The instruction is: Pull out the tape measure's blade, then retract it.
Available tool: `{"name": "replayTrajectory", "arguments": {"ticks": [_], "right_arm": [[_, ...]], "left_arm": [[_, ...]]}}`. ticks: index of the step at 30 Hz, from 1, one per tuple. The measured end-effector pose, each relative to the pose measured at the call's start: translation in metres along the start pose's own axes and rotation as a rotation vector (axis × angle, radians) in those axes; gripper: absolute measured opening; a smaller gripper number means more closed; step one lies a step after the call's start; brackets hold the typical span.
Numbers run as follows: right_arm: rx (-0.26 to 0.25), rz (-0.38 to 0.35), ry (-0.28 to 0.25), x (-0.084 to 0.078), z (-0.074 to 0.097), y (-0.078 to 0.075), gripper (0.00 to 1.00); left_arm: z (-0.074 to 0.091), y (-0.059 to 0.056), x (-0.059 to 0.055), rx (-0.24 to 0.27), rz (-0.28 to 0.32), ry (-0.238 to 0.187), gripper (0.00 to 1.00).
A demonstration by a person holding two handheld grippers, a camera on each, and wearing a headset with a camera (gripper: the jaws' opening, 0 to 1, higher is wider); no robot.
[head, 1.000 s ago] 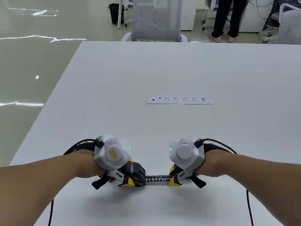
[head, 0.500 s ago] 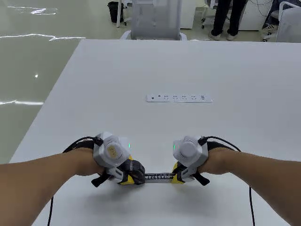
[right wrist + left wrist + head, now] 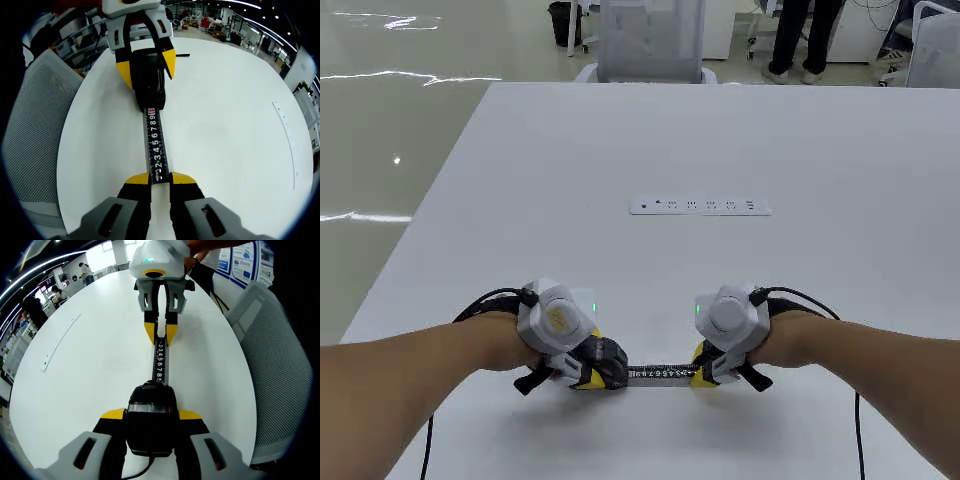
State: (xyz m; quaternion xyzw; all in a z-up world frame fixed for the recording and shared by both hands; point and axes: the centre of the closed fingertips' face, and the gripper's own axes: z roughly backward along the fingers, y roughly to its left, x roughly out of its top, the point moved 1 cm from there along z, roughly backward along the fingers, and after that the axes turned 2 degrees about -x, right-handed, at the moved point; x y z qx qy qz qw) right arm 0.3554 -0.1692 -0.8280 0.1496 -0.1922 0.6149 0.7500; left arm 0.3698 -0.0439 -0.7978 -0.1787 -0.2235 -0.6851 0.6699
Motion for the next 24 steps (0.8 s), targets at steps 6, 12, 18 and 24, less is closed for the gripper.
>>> {"name": "replayTrajectory", "arguments": {"ticks": [6,12,18,24], "right_arm": [[-0.002,-0.001,-0.001,-0.004,0.002,-0.001,0.12],[-0.005,-0.005,0.002,-0.008,0.004,-0.002,0.12],[-0.007,-0.009,0.006,-0.011,0.006,-0.002,0.12],[-0.006,-0.008,0.009,-0.015,0.008,-0.002,0.12]], "left_arm": [[0.0,0.0,0.0,0.0,0.003,0.0,0.32],[0.0,0.0,0.0,0.001,0.004,0.0,0.32],[0.0,0.0,0.0,0.0,0.005,0.0,0.32],[0.0,0.0,0.0,0.0,0.007,-0.001,0.32]]}}
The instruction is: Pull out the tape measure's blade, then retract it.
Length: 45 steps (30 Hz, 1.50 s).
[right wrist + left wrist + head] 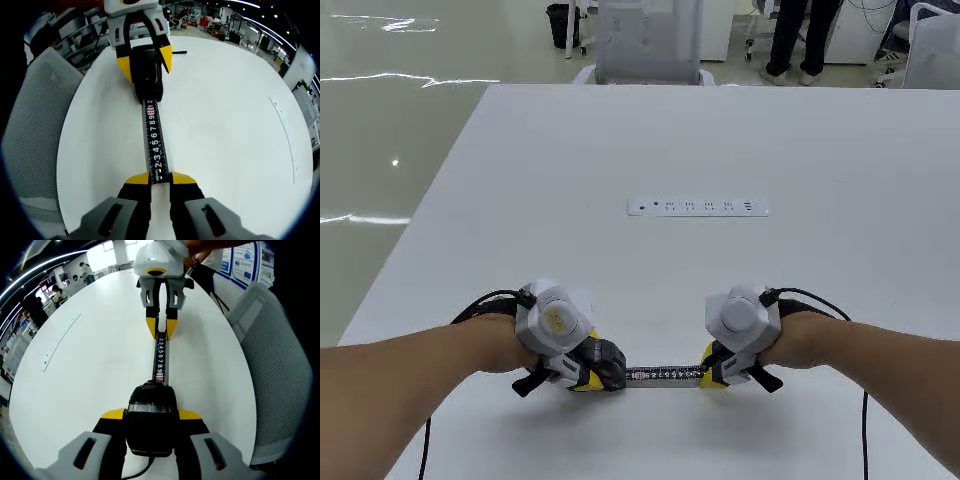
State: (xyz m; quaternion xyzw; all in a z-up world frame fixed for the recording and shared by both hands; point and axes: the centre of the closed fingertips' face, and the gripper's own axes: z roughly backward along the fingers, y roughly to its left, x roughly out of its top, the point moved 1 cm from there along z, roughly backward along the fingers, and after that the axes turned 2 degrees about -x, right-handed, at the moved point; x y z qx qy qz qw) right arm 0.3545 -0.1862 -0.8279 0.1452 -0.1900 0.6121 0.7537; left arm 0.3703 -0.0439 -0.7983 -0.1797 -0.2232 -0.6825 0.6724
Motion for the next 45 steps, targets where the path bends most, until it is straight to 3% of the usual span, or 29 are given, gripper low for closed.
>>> {"name": "replayTrajectory", "arguments": {"ticks": [45], "right_arm": [[-0.012,-0.012,0.017,-0.026,0.014,-0.004,0.13]], "left_arm": [[-0.001,0.001,0.0,0.0,0.017,-0.002,0.32]]}}
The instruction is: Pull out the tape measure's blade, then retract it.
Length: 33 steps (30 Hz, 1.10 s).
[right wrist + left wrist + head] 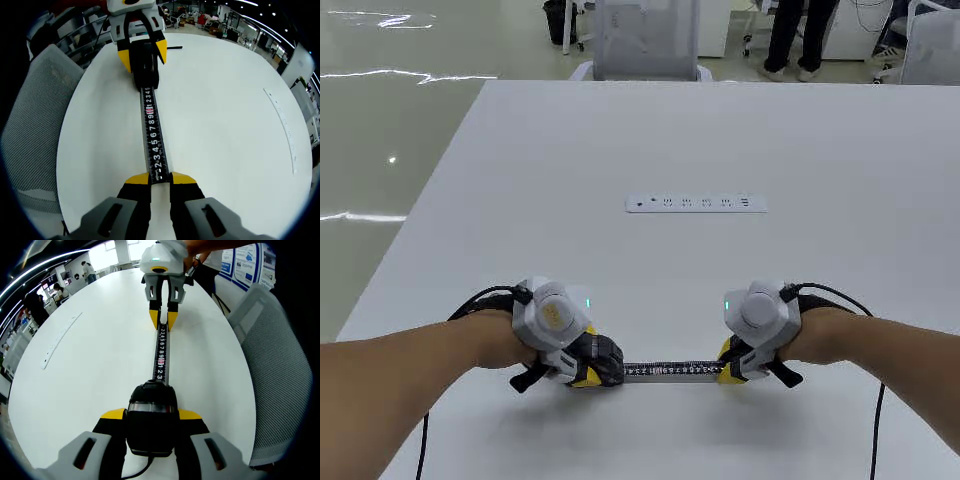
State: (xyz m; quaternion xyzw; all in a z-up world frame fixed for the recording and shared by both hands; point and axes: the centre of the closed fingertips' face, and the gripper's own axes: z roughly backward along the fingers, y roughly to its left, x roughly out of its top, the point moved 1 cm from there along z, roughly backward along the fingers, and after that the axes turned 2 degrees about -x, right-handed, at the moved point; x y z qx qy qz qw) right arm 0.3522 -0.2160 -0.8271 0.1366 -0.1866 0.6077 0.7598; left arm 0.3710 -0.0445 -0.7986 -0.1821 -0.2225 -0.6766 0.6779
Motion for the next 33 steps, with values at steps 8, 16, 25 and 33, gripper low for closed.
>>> {"name": "replayTrajectory", "arguments": {"ticks": [8,16,25,33], "right_arm": [[-0.008,-0.004,0.003,-0.006,0.003,-0.002,0.13],[-0.013,-0.011,0.01,-0.012,0.006,-0.002,0.13],[-0.015,-0.015,0.014,-0.016,0.008,-0.003,0.13],[-0.016,-0.016,0.013,-0.022,0.011,-0.004,0.13]], "left_arm": [[0.0,0.0,0.0,0.001,0.001,0.0,0.32],[0.0,0.0,0.0,0.0,0.002,0.001,0.32],[0.0,-0.001,0.0,0.0,0.002,0.002,0.32],[0.0,0.0,0.0,-0.001,0.003,0.002,0.33]]}}
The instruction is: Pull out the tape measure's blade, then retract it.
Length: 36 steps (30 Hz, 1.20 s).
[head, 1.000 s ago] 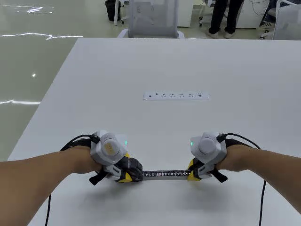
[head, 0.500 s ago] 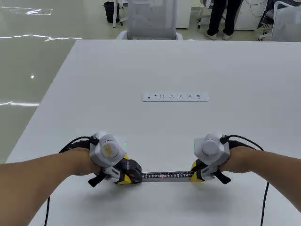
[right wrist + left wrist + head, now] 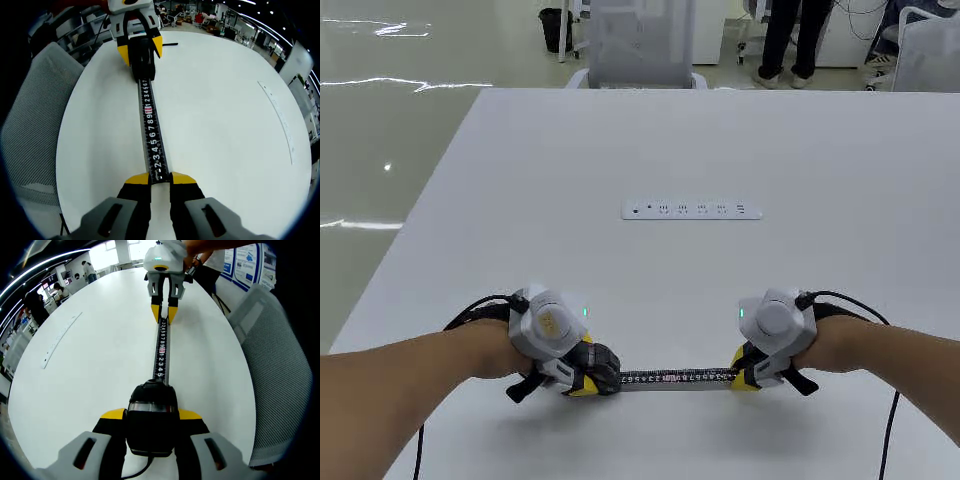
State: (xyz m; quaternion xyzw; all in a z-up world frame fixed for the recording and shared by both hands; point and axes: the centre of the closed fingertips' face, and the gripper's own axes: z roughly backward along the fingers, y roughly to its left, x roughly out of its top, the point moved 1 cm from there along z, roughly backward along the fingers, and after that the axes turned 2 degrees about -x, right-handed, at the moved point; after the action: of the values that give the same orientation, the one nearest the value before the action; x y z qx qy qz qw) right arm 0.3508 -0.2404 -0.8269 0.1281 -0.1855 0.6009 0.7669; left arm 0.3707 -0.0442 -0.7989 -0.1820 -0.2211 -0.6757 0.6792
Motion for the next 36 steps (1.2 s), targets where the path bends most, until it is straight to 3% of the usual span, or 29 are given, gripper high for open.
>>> {"name": "replayTrajectory", "arguments": {"ticks": [36], "right_arm": [[-0.008,-0.03,0.024,-0.024,0.012,-0.004,0.13]], "left_arm": [[0.0,-0.001,-0.001,-0.003,0.008,0.002,0.33]]}}
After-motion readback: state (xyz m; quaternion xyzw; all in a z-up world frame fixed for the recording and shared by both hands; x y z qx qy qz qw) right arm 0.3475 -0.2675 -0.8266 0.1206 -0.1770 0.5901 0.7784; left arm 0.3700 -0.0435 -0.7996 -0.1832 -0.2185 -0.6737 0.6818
